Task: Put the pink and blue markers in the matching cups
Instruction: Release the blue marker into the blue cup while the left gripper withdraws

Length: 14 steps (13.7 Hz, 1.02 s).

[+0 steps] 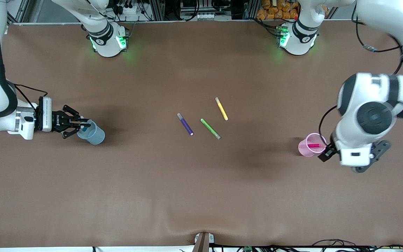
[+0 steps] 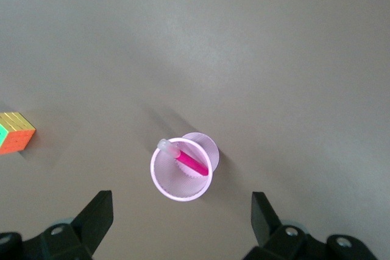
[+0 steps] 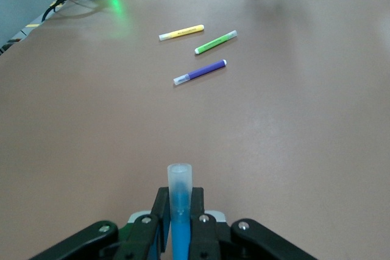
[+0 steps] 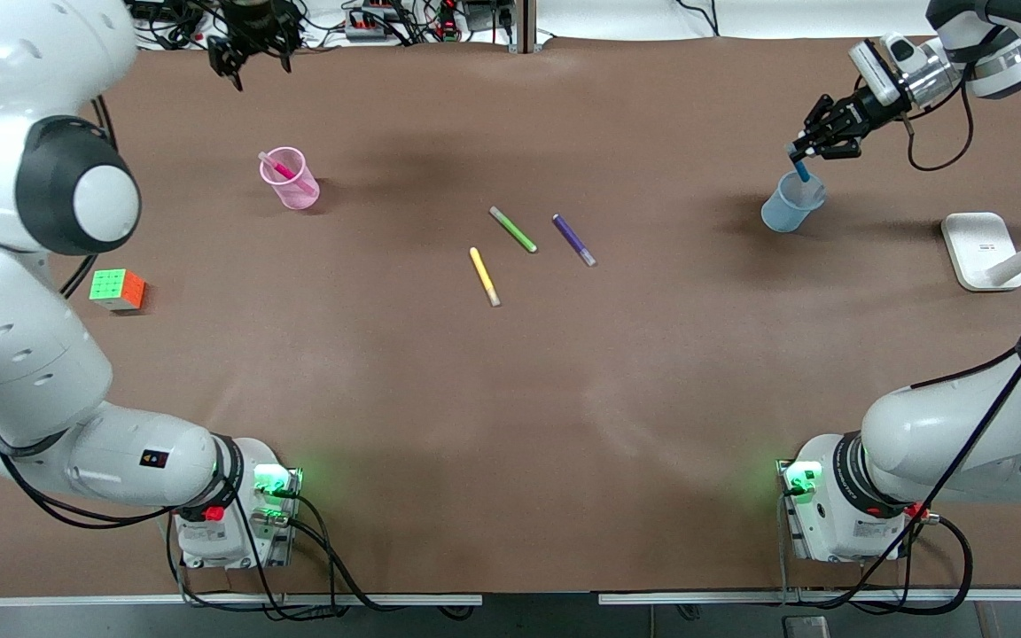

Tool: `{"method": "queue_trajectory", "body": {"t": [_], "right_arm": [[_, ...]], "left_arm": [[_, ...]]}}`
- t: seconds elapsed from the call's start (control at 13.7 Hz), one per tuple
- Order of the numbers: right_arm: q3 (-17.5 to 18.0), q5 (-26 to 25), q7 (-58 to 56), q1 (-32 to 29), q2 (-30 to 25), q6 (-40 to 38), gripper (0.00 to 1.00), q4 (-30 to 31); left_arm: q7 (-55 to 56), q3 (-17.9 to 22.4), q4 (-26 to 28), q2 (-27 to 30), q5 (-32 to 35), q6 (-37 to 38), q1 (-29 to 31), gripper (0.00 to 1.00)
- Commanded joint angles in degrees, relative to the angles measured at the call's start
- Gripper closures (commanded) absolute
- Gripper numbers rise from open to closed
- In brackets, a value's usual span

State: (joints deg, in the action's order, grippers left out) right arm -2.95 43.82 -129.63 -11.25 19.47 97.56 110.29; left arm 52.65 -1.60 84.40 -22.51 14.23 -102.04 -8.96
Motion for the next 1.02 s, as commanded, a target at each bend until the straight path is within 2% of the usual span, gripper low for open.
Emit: {"method": "queue_trajectory", "body": {"t": [0.0, 0.22, 0.66, 0.73, 0.8, 0.95], "right_arm": [[0.92, 1.44, -4.04, -2.63, 1.44, -1.40, 1.00, -0.25], [1.01, 2.14, -7.73, -3.25, 4.34, -1.49, 1.00, -0.25], [1.01, 2.94, -10.20, -4.48, 6.37, -3.07, 0.98, -0.86], [1.01, 2.94, -9.68, -4.39, 6.37, -3.42, 0.40, -1.13], [1.01, 3.02, -9.68, -4.57, 6.37, -4.04, 0.00, -1.39], [0.92, 3.29, -7.58, -4.92, 5.85, -5.18, 0.00, -2.61]], "left_arm": [[-8.93, -0.25, 1.03, 5.88, -3.32, 2.10, 2.09, 0.00], [-20.10, -0.08, 0.94, 10.19, -7.45, 4.92, 4.55, 0.00], [-36.46, -0.07, 0.94, 16.26, -7.99, 11.15, 5.35, 0.00], [-38.92, -0.07, 0.94, 17.22, -7.99, 12.12, 5.44, 0.00], [-41.81, 0.10, 1.03, 18.28, -8.51, 13.26, 5.44, 0.00], [-43.51, 0.10, 1.12, 19.69, -9.30, 14.85, 6.23, 0.00]]}}
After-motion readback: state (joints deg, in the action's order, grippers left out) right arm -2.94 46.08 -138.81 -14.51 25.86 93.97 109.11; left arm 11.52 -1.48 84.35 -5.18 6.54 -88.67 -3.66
